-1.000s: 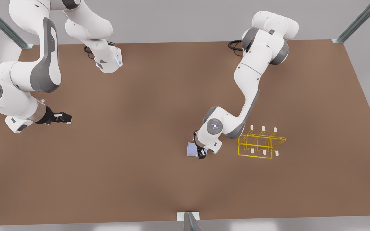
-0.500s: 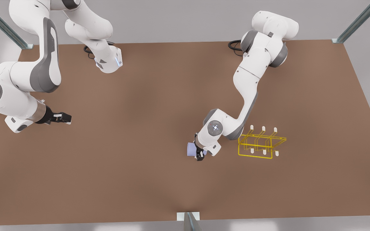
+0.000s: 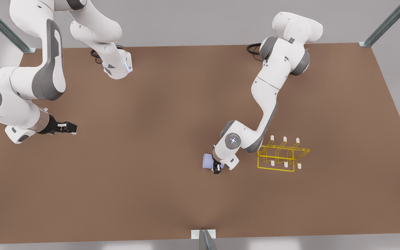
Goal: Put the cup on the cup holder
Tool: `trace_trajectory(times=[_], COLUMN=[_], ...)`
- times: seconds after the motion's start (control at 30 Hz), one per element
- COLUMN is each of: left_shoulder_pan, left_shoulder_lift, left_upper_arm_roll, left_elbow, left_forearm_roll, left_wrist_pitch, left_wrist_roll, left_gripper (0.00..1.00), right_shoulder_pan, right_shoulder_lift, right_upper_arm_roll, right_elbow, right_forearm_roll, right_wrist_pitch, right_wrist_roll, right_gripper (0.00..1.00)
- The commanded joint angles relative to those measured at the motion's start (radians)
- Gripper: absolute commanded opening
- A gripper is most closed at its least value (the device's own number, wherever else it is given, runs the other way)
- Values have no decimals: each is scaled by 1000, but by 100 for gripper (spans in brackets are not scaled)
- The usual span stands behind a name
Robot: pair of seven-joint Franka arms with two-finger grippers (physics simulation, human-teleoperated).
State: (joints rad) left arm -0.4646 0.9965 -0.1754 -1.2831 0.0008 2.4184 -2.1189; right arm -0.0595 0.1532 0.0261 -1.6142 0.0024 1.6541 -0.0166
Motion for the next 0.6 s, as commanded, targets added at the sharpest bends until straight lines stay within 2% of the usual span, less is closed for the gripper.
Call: trace_trajectory(times=[0.0, 0.13, 0.23, 0.3, 0.37, 0.43, 0.5, 0.57], left_shoulder_pan=[0, 1, -9, -60, -112, -178, -195, -200], left_shoulder_lift=[-1, -39, -142, -245, -387, -506, -538, -489], left_upper_arm_roll=[0, -1, 0, 2, 7, 66, 66, 94], left_elbow=[1, -13, -120, -169, -157, -142, -142, -15], left_forearm_roll=[-1, -5, -8, -28, -24, -2, -13, 221], left_wrist_pitch=[7, -9, -51, -182, -462, -645, -694, -825], left_wrist_roll=[40, 39, 25, -29, -122, -145, -161, -231], left_gripper=[72, 73, 73, 73, 73, 73, 73, 73], right_shoulder_pan=[0, -2, -2, -2, -2, -2, -2, -2], right_shoulder_lift=[2, 2, 2, 2, 2, 2, 2, 12], right_upper_arm_roll=[0, -2, -2, -2, -2, -2, -2, -2], right_elbow=[0, 0, 1, 0, 0, 0, 2, 11], right_forearm_roll=[1, 1, 1, 1, 1, 1, 2, 4], right_wrist_pitch=[0, 0, 0, 0, 0, 1, 12, 18], right_wrist_roll=[0, -5, -5, -5, -6, -6, -5, -3], right_gripper=[100, 100, 100, 100, 100, 100, 100, 100])
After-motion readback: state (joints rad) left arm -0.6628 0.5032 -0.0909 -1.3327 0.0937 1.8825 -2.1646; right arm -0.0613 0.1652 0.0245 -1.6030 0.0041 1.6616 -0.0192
